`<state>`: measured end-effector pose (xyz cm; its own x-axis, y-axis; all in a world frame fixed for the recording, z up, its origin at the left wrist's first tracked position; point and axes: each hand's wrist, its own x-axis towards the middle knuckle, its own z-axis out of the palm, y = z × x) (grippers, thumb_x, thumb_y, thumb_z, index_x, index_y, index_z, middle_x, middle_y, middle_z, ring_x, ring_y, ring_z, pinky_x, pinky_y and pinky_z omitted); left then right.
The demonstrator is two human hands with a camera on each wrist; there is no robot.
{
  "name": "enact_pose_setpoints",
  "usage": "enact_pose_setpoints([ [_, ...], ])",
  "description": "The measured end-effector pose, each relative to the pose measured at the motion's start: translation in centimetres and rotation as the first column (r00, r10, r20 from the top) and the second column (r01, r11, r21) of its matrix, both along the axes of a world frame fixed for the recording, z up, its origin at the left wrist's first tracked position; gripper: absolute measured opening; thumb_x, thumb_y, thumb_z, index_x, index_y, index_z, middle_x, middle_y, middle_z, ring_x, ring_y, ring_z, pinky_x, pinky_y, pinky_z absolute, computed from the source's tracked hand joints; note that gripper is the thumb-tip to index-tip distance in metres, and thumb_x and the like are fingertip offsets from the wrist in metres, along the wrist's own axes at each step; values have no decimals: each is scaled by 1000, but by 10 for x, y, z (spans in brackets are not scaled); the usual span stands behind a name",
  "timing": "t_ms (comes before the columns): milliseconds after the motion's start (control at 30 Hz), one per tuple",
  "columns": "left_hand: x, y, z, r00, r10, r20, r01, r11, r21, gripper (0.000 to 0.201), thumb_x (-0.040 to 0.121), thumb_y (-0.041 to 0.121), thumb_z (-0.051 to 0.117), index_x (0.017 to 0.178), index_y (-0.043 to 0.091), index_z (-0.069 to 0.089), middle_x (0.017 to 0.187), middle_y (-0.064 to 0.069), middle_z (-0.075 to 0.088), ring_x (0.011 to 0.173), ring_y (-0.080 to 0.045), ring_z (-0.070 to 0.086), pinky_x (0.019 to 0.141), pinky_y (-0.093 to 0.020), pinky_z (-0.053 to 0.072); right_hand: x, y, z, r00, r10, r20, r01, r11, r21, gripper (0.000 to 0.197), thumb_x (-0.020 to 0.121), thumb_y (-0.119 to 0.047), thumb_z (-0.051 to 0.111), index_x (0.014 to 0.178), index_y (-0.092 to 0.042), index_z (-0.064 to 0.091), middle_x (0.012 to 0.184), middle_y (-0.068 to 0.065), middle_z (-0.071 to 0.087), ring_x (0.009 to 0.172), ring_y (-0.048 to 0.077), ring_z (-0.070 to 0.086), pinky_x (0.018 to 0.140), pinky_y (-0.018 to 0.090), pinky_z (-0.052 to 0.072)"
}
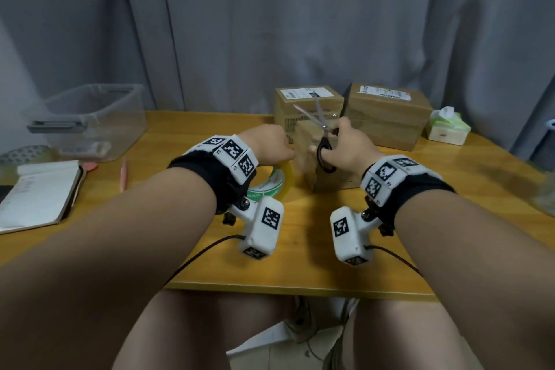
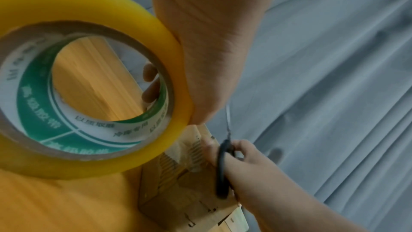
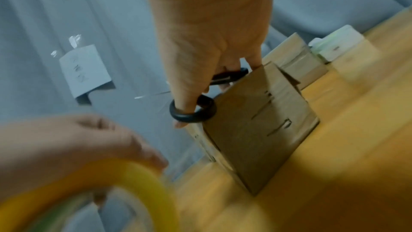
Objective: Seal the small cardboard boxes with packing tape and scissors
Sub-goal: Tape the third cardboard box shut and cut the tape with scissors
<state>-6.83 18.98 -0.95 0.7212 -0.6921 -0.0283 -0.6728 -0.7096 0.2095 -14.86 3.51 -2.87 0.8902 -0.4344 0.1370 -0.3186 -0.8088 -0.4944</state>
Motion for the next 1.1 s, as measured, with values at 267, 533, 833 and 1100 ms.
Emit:
enact_pose_setpoints([
  [267, -18, -1, 14, 999, 35, -36, -35, 999, 2, 28, 92, 22, 51, 70, 5, 55, 65, -5, 48, 69, -21, 48, 60, -28, 38, -72, 5, 28, 942, 271, -196, -173, 897, 407, 56, 84, -66, 49, 81, -11, 59, 71, 4, 62, 68, 15, 57, 67, 27, 41],
  [533, -17, 4, 11, 998, 60, -2, -60, 998, -8, 36, 89, 20, 55, 55, 11, 45, 57, -4, 43, 60, -20, 43, 52, -29, 34, -86, 18, -5, 808, 281, -517, 49, 843, 535, 66, 76, -76, 44, 102, -17, 58, 72, 1, 60, 66, 14, 52, 66, 26, 39],
  [833, -2, -12, 12, 996, 79, -39, -78, 997, 20, 30, 85, 19, 58, 57, 9, 54, 58, -5, 46, 58, -19, 44, 53, -28, 37, -51, 31, -28, 909, 229, -348, 60, 754, 654, 66, 80, -73, 46, 101, -12, 57, 65, 2, 61, 55, 13, 58, 52, 20, 44],
  [1100, 14, -21, 5, 990, 84, -111, -64, 982, 179, 33, 86, 35, 64, 106, 9, 68, 105, -5, 66, 98, -22, 60, 92, -38, 48, -43, 22, -34, 930, 250, -270, -62, 828, 557, 71, 84, -70, 46, 107, -4, 59, 58, 2, 64, 49, 11, 58, 51, 18, 44],
])
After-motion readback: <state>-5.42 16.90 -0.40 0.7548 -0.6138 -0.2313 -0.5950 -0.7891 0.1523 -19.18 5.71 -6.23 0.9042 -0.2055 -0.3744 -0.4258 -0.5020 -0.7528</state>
